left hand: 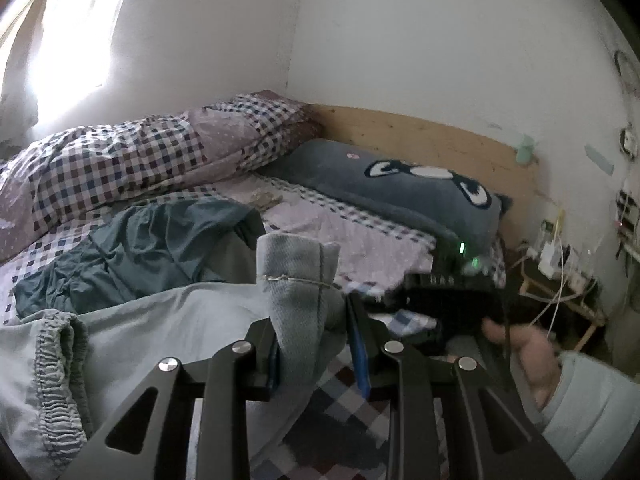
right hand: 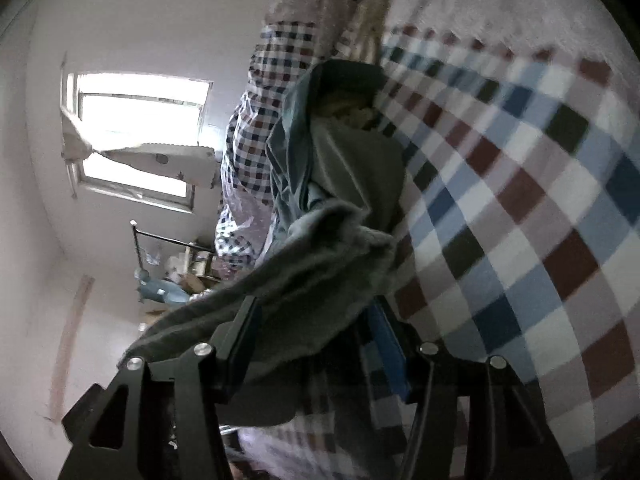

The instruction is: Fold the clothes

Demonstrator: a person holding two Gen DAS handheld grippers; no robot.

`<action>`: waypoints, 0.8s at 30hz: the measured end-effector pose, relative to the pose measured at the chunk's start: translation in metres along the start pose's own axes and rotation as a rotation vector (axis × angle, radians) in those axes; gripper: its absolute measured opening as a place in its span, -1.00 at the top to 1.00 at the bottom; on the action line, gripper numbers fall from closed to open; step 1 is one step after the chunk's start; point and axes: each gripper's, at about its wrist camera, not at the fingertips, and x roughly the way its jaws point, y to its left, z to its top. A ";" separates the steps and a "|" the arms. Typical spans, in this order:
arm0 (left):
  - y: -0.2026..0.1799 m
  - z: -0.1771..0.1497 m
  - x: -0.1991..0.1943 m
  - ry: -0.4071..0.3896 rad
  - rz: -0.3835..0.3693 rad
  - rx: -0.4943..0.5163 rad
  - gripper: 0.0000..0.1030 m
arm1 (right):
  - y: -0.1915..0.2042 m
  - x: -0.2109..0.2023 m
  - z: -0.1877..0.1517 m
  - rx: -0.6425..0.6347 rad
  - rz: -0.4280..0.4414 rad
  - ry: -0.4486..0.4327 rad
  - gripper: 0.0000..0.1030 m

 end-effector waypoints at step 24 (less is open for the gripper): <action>-0.050 -0.029 0.024 0.147 0.071 0.181 0.49 | -0.056 0.035 -0.028 0.630 0.488 -0.218 -0.20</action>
